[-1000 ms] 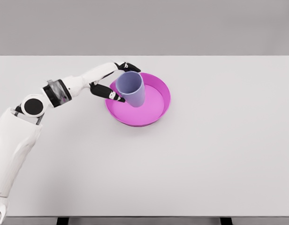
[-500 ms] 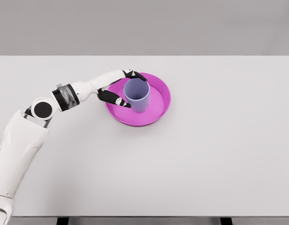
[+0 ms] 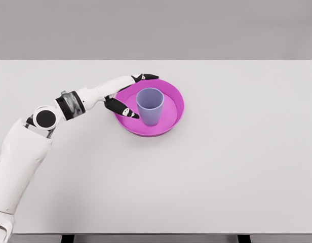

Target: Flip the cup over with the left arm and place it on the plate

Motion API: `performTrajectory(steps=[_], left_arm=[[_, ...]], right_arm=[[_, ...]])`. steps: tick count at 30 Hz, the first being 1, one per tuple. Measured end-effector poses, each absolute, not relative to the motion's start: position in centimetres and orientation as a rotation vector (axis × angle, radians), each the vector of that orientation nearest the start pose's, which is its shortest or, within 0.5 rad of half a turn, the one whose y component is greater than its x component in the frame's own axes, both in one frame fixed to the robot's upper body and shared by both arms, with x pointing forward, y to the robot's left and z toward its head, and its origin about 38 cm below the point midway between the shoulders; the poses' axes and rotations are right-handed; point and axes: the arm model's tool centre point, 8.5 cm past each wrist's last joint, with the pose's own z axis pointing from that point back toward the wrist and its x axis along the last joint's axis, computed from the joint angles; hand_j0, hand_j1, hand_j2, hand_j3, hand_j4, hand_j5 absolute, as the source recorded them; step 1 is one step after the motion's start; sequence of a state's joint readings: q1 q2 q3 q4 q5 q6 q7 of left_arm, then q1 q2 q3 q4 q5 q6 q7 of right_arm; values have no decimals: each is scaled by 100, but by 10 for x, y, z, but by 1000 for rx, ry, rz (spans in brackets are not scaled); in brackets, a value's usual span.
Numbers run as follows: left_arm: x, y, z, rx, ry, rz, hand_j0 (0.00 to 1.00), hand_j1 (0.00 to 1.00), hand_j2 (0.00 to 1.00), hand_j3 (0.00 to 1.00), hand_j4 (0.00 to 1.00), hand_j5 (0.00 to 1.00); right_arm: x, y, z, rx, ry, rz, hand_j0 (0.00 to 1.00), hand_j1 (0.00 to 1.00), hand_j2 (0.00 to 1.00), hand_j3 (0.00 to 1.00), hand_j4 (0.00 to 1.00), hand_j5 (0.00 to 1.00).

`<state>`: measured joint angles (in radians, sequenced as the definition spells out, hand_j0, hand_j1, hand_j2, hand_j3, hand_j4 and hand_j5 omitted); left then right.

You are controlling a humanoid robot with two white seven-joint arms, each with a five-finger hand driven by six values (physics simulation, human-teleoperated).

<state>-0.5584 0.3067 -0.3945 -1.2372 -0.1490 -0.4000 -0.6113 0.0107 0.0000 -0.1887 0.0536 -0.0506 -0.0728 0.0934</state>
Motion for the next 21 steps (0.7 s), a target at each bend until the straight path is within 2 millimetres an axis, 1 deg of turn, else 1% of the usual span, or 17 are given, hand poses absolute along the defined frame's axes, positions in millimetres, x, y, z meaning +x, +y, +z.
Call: performTrajectory(steps=[2,4,8,9,12,14,15,16,18,21], left_arm=[[471,189,162,-112,-1686,-1398,100,100,100,100,100,100],[470,196,162,-102,-1678,-1399,100,100,100,100,100,100],[469,222,165,-49,-1653,-1412,100,100,100,100,100,100],[468,231,166,-30,-1649,-1418,100,100,100,100,100,100],[457,271,161,18,-1625,-1421,100,100,100,100,100,100],[435,306,142,22,-1595,-1401,100,100,100,100,100,100],[426,325,139,40,-1591,-1387,100,100,100,100,100,100],[424,340,145,70,-1604,-1379,100,100,100,100,100,100],[422,361,160,122,-1627,-1374,100,100,100,100,100,100],[422,375,171,165,-1638,-1381,100,100,100,100,100,100]], right_arm=[[-16,-262,-261,0,-29,-237,100,100,100,100,100,100],[-16,-262,-261,0,-29,-237,100,100,100,100,100,100],[-16,-262,-261,0,-29,-237,100,100,100,100,100,100],[-16,-262,-261,0,-29,-237,100,100,100,100,100,100],[-16,-262,-261,0,-29,-237,100,100,100,100,100,100],[-16,-262,-261,0,-30,-237,100,100,100,100,100,100],[-16,-262,-261,0,-30,-237,100,100,100,100,100,100],[-16,-262,-261,0,-29,-237,100,100,100,100,100,100],[-16,-262,-261,0,-29,-237,100,100,100,100,100,100],[-16,-262,-261,0,-29,-237,100,100,100,100,100,100]])
